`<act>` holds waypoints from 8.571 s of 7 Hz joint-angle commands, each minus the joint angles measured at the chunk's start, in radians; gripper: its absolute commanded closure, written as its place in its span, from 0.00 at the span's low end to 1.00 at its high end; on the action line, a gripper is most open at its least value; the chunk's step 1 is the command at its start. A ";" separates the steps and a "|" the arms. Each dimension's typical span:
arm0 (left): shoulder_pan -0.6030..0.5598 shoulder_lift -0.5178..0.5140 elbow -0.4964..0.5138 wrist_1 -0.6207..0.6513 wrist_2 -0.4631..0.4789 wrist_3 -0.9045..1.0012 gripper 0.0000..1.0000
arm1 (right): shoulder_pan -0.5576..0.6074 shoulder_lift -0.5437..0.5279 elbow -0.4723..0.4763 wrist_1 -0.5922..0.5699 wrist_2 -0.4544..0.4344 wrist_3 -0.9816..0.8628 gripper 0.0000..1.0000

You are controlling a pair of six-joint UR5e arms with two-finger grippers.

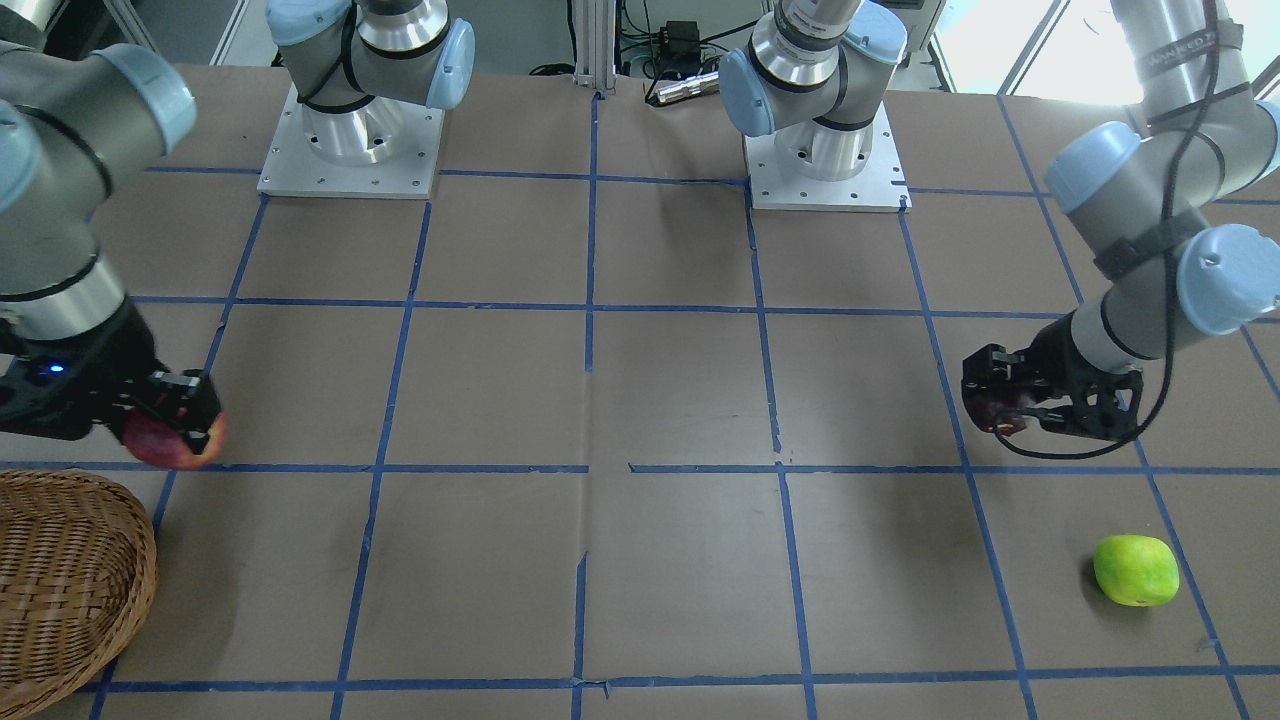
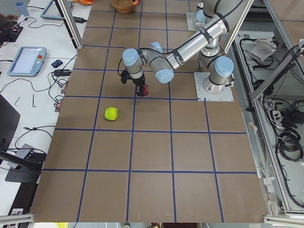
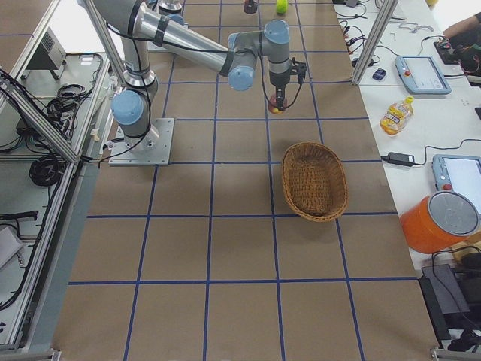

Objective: Put all apples into basket
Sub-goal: 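Carry the red apple to the basket with right gripper while left grasps dark apple, then carry the dark red apple to the table center with the left gripper and release, then grasp the dark red apple with the right gripper while the left arm withdraws, then lower the dark apple into the basket with the right gripper and release, then grasp the green apple with the left gripper while the right arm withdraws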

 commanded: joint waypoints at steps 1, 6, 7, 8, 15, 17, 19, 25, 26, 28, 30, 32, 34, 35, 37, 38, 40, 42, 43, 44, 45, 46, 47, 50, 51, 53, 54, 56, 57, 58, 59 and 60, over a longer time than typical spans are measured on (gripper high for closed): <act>-0.191 0.021 0.008 0.003 -0.143 -0.280 1.00 | -0.194 0.080 -0.110 0.043 -0.001 -0.241 0.79; -0.639 -0.120 0.026 0.341 -0.201 -0.972 1.00 | -0.334 0.310 -0.335 -0.043 0.114 -0.454 0.62; -0.706 -0.143 0.078 0.366 -0.249 -1.052 1.00 | -0.334 0.356 -0.361 -0.083 0.123 -0.482 0.59; -0.736 -0.193 0.118 0.368 -0.249 -1.102 1.00 | -0.334 0.375 -0.369 -0.097 0.130 -0.510 0.52; -0.874 -0.342 0.158 0.518 -0.196 -1.245 0.01 | -0.311 0.313 -0.352 0.094 0.252 -0.544 0.00; -0.803 -0.274 0.137 0.407 -0.139 -1.068 0.00 | -0.217 0.244 -0.336 0.332 0.254 -0.535 0.00; -0.736 -0.197 0.134 0.324 -0.107 -1.016 0.00 | -0.082 0.196 -0.294 0.377 0.237 -0.400 0.00; -0.281 0.130 0.131 -0.127 0.007 -0.299 0.00 | 0.492 0.169 -0.037 0.033 0.165 0.192 0.00; -0.208 0.164 0.129 -0.144 -0.007 -0.190 0.00 | 0.552 0.171 0.020 -0.049 0.166 0.172 0.00; -0.118 0.188 0.118 -0.198 -0.016 -0.066 0.00 | 0.562 0.189 0.041 -0.145 0.166 -0.144 0.00; -0.173 0.225 0.152 -0.245 -0.065 -0.172 0.00 | 0.568 0.237 0.047 -0.203 0.157 -0.309 0.00; -0.326 0.190 0.260 -0.296 -0.059 -0.374 0.00 | 0.571 0.272 0.050 -0.212 0.159 -0.319 0.00; -0.339 0.156 0.285 -0.293 -0.058 -0.354 0.00 | 0.571 0.291 0.062 -0.223 0.156 -0.317 0.35; -0.310 0.150 0.286 -0.298 -0.056 -0.341 0.00 | 0.568 0.280 0.052 -0.209 0.151 -0.314 0.68; -0.313 0.150 0.308 -0.339 -0.050 -0.388 0.00 | 0.499 0.166 0.041 -0.188 0.075 -0.297 0.99; -0.298 0.150 0.331 -0.365 -0.035 -0.366 0.00 | 0.409 0.133 0.027 -0.179 -0.061 -0.282 1.00; -0.241 0.124 0.328 -0.356 -0.042 -0.356 0.00 | 0.201 0.131 -0.057 -0.166 -0.105 -0.314 1.00; -0.228 0.087 0.345 -0.347 -0.039 -0.347 0.00 | -0.003 0.186 -0.156 -0.173 -0.057 -0.784 1.00; -0.228 0.046 0.359 -0.283 -0.032 -0.334 0.00 | -0.121 0.235 -0.222 -0.169 0.050 -0.897 1.00; -0.180 -0.007 0.355 -0.193 0.058 -0.141 0.00 | -0.195 0.280 -0.273 -0.171 0.120 -1.029 0.98; -0.093 -0.060 0.368 -0.163 0.027 -0.078 0.00 | -0.258 0.323 -0.284 -0.174 0.148 -1.055 0.98; -0.066 -0.130 0.370 -0.058 0.030 0.015 0.00 | -0.299 0.367 -0.295 -0.182 0.216 -1.073 0.83; -0.055 -0.194 0.370 0.048 0.046 0.098 0.00 | -0.375 0.415 -0.324 -0.183 0.294 -1.128 0.78; 0.098 -0.353 0.443 0.150 0.027 0.239 0.00 | -0.400 0.476 -0.376 -0.182 0.436 -1.135 0.15; 0.101 -0.388 0.472 0.150 0.024 0.239 0.00 | -0.400 0.482 -0.381 -0.182 0.438 -1.138 0.00; 0.124 -0.448 0.485 0.164 -0.022 0.277 0.00 | -0.400 0.486 -0.375 -0.182 0.438 -1.135 0.00; 0.124 -0.471 0.488 0.164 -0.022 0.271 0.00 | -0.400 0.480 -0.379 -0.176 0.438 -1.136 0.00; 0.129 -0.491 0.490 0.163 -0.018 0.194 0.41 | -0.402 0.467 -0.375 -0.160 0.433 -1.139 0.00; 0.114 -0.461 0.488 0.138 -0.015 0.190 0.81 | -0.402 0.425 -0.384 -0.048 0.421 -1.138 0.00; 0.086 -0.407 0.490 0.020 -0.028 0.109 0.90 | -0.391 0.339 -0.389 0.105 0.368 -1.127 0.00; 0.044 -0.340 0.488 -0.137 -0.108 -0.059 0.90 | -0.376 0.256 -0.376 0.163 0.320 -1.119 0.00; -0.043 -0.268 0.473 -0.217 -0.111 -0.206 0.90 | -0.356 0.186 -0.376 0.289 0.311 -1.112 0.00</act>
